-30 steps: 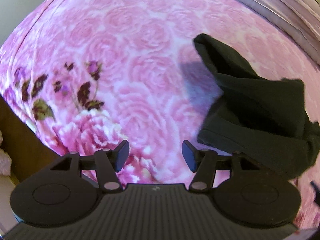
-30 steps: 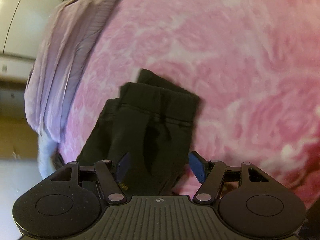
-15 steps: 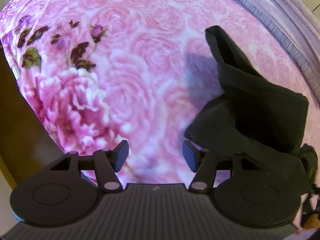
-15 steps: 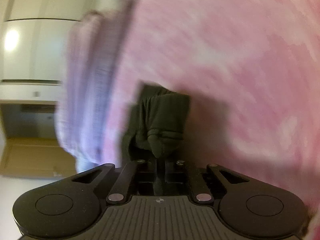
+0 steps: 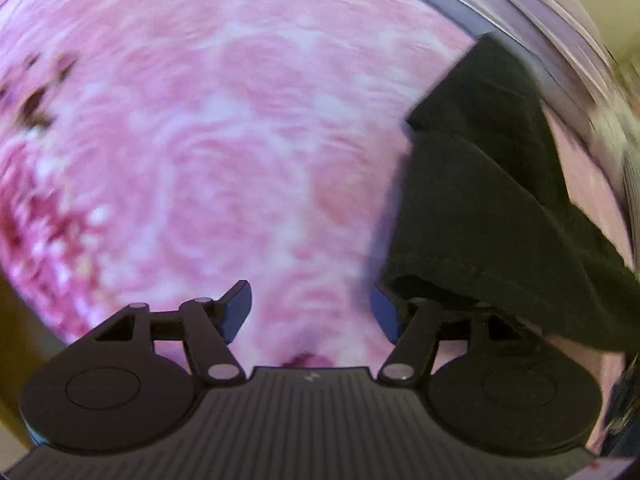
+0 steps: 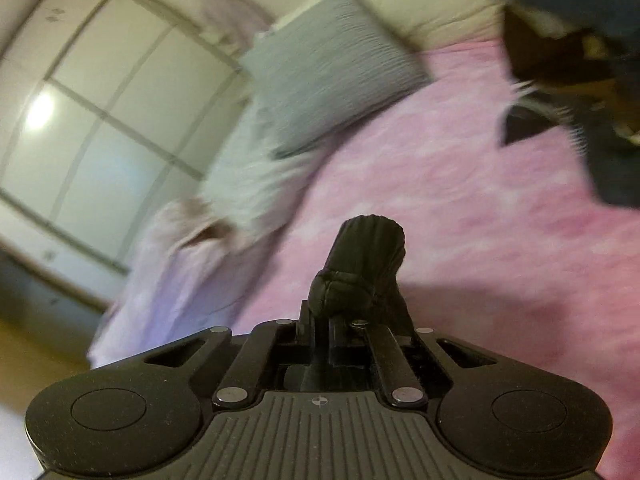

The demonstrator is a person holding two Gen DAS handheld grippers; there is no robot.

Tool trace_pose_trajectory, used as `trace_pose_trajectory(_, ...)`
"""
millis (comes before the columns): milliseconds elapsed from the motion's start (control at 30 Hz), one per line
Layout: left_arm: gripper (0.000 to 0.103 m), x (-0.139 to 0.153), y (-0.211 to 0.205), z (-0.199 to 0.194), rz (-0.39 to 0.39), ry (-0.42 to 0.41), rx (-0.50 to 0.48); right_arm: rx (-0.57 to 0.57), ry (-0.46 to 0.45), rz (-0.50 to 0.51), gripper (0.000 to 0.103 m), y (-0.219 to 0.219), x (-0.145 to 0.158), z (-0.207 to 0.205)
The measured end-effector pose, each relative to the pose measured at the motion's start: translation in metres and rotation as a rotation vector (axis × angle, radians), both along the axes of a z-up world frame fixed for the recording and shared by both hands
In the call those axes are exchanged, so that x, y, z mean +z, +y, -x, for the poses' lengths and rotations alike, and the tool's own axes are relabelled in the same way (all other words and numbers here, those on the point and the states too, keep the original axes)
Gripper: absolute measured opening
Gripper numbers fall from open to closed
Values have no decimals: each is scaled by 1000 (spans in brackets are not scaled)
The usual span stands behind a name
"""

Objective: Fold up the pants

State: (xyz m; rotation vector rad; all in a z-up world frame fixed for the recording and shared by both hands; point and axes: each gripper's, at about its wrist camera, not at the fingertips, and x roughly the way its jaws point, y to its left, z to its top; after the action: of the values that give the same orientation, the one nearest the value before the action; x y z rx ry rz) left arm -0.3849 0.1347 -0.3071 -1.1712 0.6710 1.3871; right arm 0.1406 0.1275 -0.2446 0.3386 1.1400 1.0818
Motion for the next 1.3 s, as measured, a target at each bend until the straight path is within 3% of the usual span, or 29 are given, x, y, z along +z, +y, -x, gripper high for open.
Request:
trace_pose_trajectory(133, 67, -8, 5, -56, -93, 159, -239, -39, 2, 86, 2, -5, -7, -9)
trace_pose_trajectory(267, 66, -29, 15, -86, -127, 235, -332, -41, 13, 80, 2, -6, -6, -12)
trace_pose_trajectory(300, 58, -34, 17, -88, -127, 245, -336, -33, 14, 80, 2, -3, -5, -13)
trace_pose_trajectory(333, 32, -38, 23, -90, -128, 258, -336, -28, 15, 80, 2, 0, -5, -13)
trace_pose_trajectory(367, 20, -40, 27, -90, -130, 266, -328, -23, 17, 80, 2, 8, -4, -18)
trace_pose_trajectory(400, 10, -39, 33, -87, -138, 257, -321, -16, 19, 80, 2, 12, -4, -19)
trace_pose_trajectory(433, 8, -34, 40, -84, -158, 255, -307, -9, 23, 79, 2, 15, -1, -17)
trace_pose_trajectory(567, 7, 10, 73, -65, -317, 355, -290, 41, 33, 41, 2, 27, 13, -6)
trace_pose_trajectory(700, 7, 75, 113, -27, -468, 470, -290, 120, 39, -29, 2, 40, 38, 19)
trace_pose_trajectory(800, 7, 132, 109, 0, -599, 603, -377, 179, 61, -100, 2, 34, 62, 37)
trace_pose_trajectory(867, 7, 156, 92, 17, -613, 640, -410, 227, 31, -131, 2, 20, 78, 52)
trace_pose_trajectory(967, 12, 161, 54, 43, -537, 663, -420, 254, 34, -123, 2, -7, 85, 70)
trace_pose_trajectory(1067, 26, 125, 22, 73, -321, 624, -375, 235, 40, 9, 2, -38, 65, 83)
trace_pose_trajectory(1133, 34, 89, 3, 94, -150, 589, -340, 200, 40, 165, 2, -59, 36, 87)
trace_pose_trajectory(1200, 33, 57, -10, 110, 15, 578, -325, 152, 28, 416, 4, -76, -5, 86)
trace_pose_trajectory(1233, 33, 45, -14, 119, 70, 560, -314, 109, 40, 546, 6, -83, -25, 84)
trace_pose_trajectory(1300, 34, 39, -11, 126, 89, 535, -299, 41, 100, 692, 10, -96, -53, 85)
